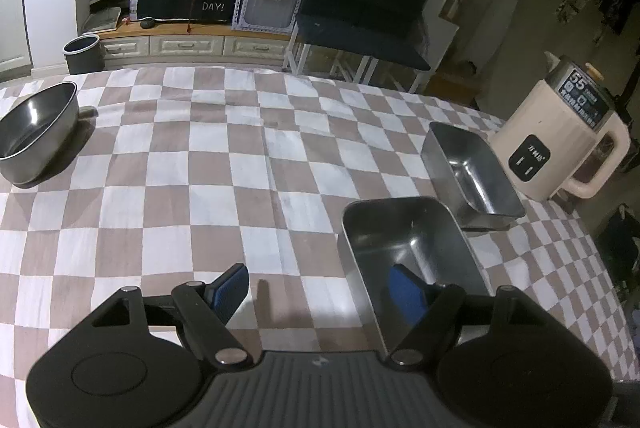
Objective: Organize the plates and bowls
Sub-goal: 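Grip the rim of a stainless steel square pan with both tools, then carry the steel pan with both tools toward the nested bowls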
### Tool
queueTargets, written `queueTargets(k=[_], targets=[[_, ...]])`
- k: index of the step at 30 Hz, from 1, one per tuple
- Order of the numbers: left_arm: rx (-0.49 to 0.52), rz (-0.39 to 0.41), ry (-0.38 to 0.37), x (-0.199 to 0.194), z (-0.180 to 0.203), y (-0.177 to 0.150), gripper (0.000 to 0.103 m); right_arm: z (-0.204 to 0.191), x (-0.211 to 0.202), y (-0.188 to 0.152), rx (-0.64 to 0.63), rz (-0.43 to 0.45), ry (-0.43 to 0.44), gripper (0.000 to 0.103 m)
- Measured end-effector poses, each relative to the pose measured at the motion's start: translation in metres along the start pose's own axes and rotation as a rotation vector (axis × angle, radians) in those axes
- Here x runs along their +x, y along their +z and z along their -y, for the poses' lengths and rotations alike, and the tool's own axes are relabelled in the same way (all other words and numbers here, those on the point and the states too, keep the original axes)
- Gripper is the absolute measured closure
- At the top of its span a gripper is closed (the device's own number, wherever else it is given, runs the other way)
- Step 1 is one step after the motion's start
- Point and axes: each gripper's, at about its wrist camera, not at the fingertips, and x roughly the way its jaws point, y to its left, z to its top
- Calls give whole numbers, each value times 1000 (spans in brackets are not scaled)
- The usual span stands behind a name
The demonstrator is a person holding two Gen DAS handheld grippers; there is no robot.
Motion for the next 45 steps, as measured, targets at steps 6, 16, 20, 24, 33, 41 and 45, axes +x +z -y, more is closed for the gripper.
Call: queueTargets(k=[6, 16, 20, 24, 33, 41, 45], targets=[[-3, 0, 9, 3, 0, 0, 25, 3, -3, 5, -56, 16, -7, 88], [42, -5, -3, 3, 6, -1, 36, 5, -3, 15, -115, 88, -53, 96], [46, -23, -19, 4, 7, -1, 48, 8, -1, 21, -131, 128, -77, 100], [43, -18, -14, 7, 5, -1, 53, 8, 0, 26, -161, 160, -98, 101], [31, 29, -25, 13, 1, 7, 54, 19, 2, 16, -22, 47, -3, 83], [77, 19, 3, 22, 4, 3, 54, 8, 10, 12, -108, 34, -10, 90], [82, -38, 15, 25, 3, 2, 66, 15, 8, 19, -117, 70, -35, 97]])
